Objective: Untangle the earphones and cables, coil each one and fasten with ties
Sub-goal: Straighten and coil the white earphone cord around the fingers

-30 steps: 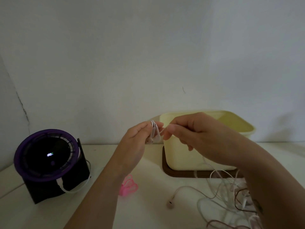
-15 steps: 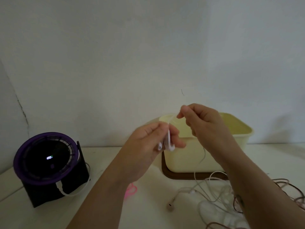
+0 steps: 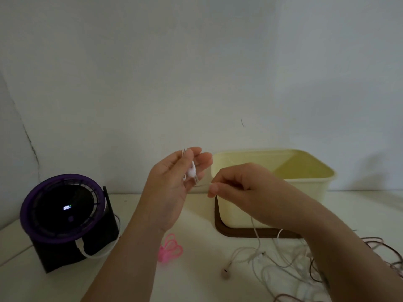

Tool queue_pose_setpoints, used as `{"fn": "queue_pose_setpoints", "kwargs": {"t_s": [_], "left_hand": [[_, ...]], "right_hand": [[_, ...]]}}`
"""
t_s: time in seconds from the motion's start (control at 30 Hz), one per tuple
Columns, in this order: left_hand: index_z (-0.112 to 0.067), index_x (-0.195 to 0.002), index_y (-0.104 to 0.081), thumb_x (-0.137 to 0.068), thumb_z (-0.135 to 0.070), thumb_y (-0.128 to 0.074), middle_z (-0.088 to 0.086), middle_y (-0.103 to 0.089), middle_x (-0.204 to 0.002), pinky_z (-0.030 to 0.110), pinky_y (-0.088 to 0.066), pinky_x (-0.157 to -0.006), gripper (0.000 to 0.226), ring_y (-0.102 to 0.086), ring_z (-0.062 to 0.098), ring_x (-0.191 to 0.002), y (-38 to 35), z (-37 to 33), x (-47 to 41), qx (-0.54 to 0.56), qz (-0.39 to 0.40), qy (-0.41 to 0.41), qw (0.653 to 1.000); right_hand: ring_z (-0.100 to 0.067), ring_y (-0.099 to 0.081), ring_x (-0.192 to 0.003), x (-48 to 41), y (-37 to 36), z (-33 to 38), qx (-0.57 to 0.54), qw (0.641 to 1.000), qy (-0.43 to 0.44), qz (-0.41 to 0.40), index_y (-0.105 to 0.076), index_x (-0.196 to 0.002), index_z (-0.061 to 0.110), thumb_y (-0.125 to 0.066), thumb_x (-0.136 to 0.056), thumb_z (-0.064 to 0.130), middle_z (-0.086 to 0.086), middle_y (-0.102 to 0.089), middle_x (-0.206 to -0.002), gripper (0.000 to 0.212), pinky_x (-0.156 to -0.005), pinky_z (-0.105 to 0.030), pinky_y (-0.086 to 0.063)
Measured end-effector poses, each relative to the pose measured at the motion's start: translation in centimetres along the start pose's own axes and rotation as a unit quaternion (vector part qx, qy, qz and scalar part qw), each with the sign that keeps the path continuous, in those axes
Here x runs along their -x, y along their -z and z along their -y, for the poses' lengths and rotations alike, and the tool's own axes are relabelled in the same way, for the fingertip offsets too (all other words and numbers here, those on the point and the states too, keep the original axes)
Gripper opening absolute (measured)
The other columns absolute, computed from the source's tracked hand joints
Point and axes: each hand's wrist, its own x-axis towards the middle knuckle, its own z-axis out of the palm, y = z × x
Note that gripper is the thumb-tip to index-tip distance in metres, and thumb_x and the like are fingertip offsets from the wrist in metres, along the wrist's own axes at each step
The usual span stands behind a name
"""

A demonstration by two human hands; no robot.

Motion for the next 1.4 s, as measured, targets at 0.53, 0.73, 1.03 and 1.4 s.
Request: {"fn": "queue_pose_setpoints", "kwargs": {"t_s": [0.53,0.73,1.03,1.4], "left_hand": [[-0.014,-0.102,-0.066,-0.078,-0.031,-0.057,-0.004,-0.074,-0.085,0.025,-0.052,-0.085,0.031,-0.069,0.009,-0.085,0.0,1.4,0.1,-0.179,0.035,-0.024,0.983],[-0.009,-0.096,-0.068,-0.074,-0.027,-0.061,-0.001,-0.074,-0.079,0.029,-0.054,-0.084,0.029,-0.070,0.011,-0.080,-0.5,1.4,0.3,-0.140,0.024,0.014,0.990],[-0.009,-0.096,-0.068,-0.082,-0.042,-0.041,0.009,-0.074,-0.093,0.031,-0.050,-0.089,0.045,-0.070,0.023,-0.094,-1.1,0.7,1.1,-0.144,0.144,0.093,0.975],[-0.013,-0.084,-0.077,-0.080,-0.029,-0.055,0.009,-0.074,-0.082,0.029,-0.057,-0.072,0.027,-0.071,0.018,-0.078,-1.7,-0.6,1.7,-0.029,0.187,0.073,0.979]], "right_hand": [[-0.004,-0.035,-0.043,1.2,2.3,1.6,-0.040,0.993,0.047,-0.099,-0.070,-0.072,0.026,-0.057,-0.081,0.043,0.016,-0.047,-0.045,0.024,-0.044,-0.012,-0.030],[-0.003,-0.037,-0.040,1.1,2.4,1.6,-0.053,0.991,0.047,-0.114,-0.070,-0.072,0.020,-0.060,-0.086,0.033,0.020,-0.047,-0.042,0.021,-0.043,-0.010,-0.029],[-0.003,-0.036,-0.041,0.5,2.5,0.0,-0.072,0.977,0.013,-0.202,-0.068,-0.071,0.016,-0.061,-0.085,0.034,0.013,-0.040,-0.044,0.023,-0.043,-0.010,-0.030],[-0.007,-0.032,-0.048,-0.8,0.9,-3.2,-0.206,0.965,-0.028,-0.162,-0.065,-0.069,0.011,-0.062,-0.080,0.042,0.011,-0.041,-0.048,0.033,-0.050,-0.021,-0.027]]}}
